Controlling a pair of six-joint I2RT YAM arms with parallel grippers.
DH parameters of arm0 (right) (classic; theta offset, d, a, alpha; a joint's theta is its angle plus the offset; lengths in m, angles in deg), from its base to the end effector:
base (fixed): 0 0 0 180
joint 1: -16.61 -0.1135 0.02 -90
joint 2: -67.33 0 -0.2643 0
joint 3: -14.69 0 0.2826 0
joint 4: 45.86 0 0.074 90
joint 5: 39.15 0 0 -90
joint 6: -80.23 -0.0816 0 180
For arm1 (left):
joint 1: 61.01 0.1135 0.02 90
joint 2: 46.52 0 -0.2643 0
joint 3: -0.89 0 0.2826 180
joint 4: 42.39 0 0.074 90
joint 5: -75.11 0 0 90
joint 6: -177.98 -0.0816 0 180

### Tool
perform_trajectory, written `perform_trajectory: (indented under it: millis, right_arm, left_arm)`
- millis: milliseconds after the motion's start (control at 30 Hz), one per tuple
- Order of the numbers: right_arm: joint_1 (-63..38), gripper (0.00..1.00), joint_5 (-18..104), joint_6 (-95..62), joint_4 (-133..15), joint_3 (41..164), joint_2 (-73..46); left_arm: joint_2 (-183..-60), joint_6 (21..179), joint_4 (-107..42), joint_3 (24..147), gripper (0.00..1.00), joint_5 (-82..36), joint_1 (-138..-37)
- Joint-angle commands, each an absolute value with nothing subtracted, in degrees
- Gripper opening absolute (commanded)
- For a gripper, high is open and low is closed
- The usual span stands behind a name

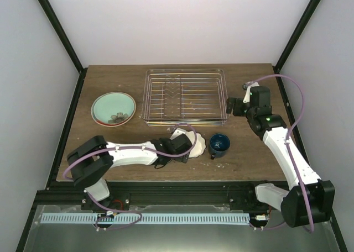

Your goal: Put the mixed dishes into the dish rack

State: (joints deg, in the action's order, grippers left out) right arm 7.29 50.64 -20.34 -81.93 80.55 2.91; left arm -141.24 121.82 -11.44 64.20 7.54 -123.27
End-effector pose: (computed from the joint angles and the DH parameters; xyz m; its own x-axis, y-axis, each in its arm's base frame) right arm 0.3122 0.0515 0.2706 -0.5815 0.0905 -0.8085 -0.0593 0.9865 0.1530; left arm 0.1915 -0.2973 0.0973 -0.7522 0.3244 -0.5736 0.3815 0.9241 0.0224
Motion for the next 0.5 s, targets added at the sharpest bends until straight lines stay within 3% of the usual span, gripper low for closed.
perform_trajectory:
  millis: [0, 133, 300, 467]
  right_arm:
    - [6.9, 1.0, 50.7, -20.4, -82.6, 80.7, 3.4]
    - [6.9, 1.0, 50.8, -20.4, -82.4, 80.6, 3.1]
    - [6.9, 1.0, 50.7, -20.4, -82.1, 80.2, 2.7]
    - [6.9, 1.0, 50.2, -20.4, -81.8, 79.9, 2.4]
  left_arm:
    - [-143.6, 123.1, -13.1, 65.5, 1.0, 8.5, -123.7]
    - [-144.8, 123.1, -13.9, 65.8, 0.92, 7.5, -123.7]
    - [-145.0, 122.8, -13.9, 66.3, 0.59, 6.9, -123.7]
    - [-144.7, 122.7, -13.5, 66.5, 0.35, 6.4, -123.7]
